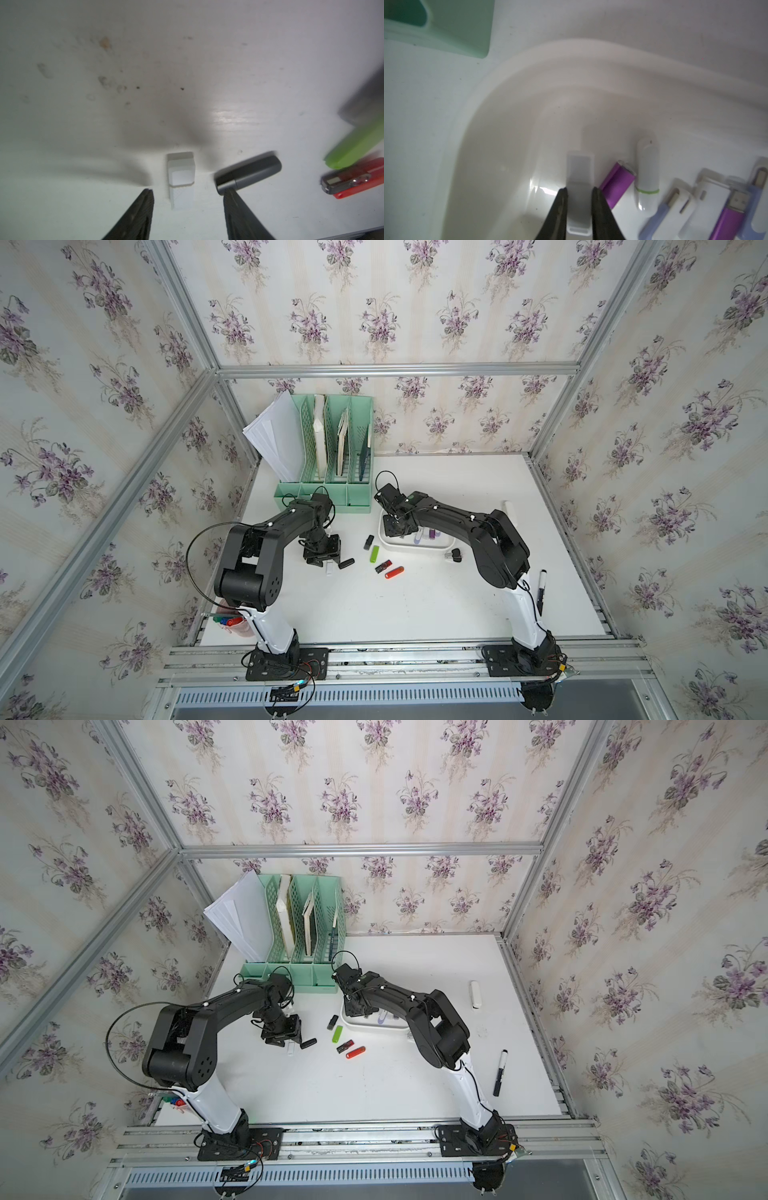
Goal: Put the usb flash drive into the storage box
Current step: Place the USB flash in the storage box, then pick up the USB flash from the center of the board.
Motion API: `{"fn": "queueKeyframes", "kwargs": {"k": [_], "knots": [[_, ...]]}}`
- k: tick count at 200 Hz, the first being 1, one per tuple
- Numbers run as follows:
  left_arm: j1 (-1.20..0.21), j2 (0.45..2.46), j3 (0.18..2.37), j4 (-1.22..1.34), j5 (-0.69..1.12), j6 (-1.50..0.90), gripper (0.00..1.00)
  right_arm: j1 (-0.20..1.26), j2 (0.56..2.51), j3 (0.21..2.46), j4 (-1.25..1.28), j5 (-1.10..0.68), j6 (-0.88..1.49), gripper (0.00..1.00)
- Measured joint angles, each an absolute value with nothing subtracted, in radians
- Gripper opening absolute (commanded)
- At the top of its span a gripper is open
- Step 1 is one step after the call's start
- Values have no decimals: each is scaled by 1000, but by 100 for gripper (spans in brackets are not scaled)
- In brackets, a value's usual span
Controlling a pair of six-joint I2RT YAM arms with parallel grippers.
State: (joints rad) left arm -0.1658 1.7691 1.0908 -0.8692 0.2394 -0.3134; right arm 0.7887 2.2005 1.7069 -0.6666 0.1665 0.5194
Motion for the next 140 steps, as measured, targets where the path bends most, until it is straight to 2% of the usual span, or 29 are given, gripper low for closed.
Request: {"fn": "queueKeyframes", "kwargs": {"k": [57,108,140], "knots": [[-170,1777,1092,-869,238,-313,59,773,2230,1716,-647,156,512,14],[-183,1794,1092,-868,227,-313,58,772,2230,1716,-650,166,502,40],[-186,1798,1092,-869,221,-313,56,772,2226,1713,-655,171,498,46]]}}
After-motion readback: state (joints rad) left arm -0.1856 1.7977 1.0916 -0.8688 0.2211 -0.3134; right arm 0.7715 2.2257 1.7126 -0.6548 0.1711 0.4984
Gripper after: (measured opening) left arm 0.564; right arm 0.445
